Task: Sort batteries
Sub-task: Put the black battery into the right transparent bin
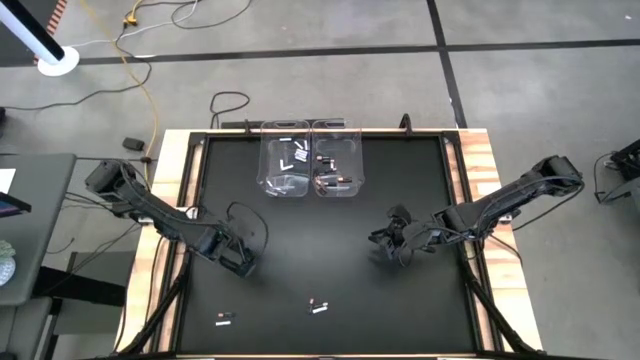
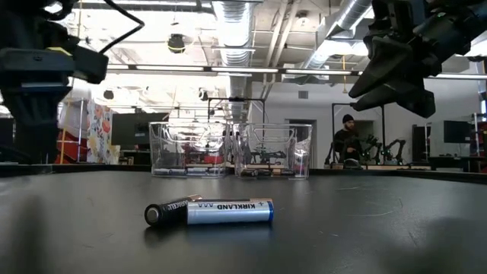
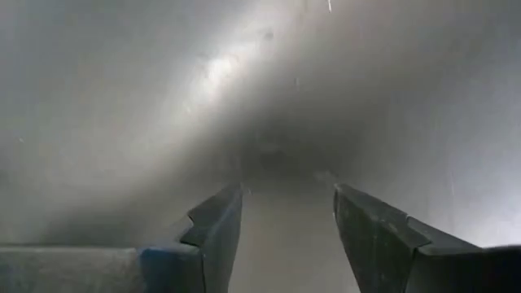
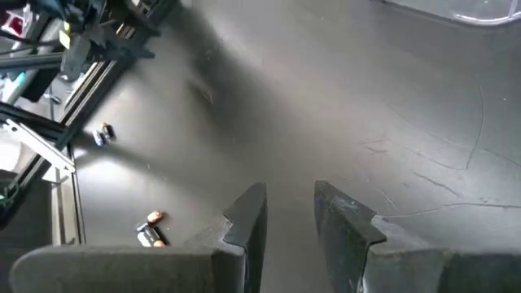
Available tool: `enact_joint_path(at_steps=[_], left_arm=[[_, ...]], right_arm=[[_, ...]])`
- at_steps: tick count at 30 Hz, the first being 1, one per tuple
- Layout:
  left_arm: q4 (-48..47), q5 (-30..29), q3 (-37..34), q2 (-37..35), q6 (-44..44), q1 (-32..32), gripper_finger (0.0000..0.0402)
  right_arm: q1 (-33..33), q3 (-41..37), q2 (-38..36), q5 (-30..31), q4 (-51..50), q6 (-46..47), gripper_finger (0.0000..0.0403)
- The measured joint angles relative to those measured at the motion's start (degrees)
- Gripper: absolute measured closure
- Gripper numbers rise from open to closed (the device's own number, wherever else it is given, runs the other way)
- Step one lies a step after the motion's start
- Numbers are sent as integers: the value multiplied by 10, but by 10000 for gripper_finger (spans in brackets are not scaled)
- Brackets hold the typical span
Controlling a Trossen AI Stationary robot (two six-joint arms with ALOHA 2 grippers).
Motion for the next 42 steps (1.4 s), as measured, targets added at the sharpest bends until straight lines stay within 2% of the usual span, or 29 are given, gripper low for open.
enact_joint_path(at_steps=[2,6,11,15,22,26,30,38,42], left_arm=[[0,18,0,1,-11,-11,218],[1,18,1,0,-61,-61,230],[29,19,1,1,-156,-156,236],[66,-8,1,1,-234,-236,237],[101,-13,10,32,-321,-341,237],[91,16,47,81,-321,-372,237],[31,19,89,123,-310,-384,237],[31,16,111,157,-162,-385,237],[34,-12,111,156,-115,-385,237]], right_arm=[[0,0,0,0,0,9,281],[0,0,0,0,1,38,281],[0,0,0,0,6,62,281],[0,0,0,0,6,71,281],[0,0,0,0,6,80,281],[0,0,0,11,7,81,281],[-1,0,0,17,8,92,281],[0,0,0,19,9,100,281],[0,0,0,19,8,105,281]])
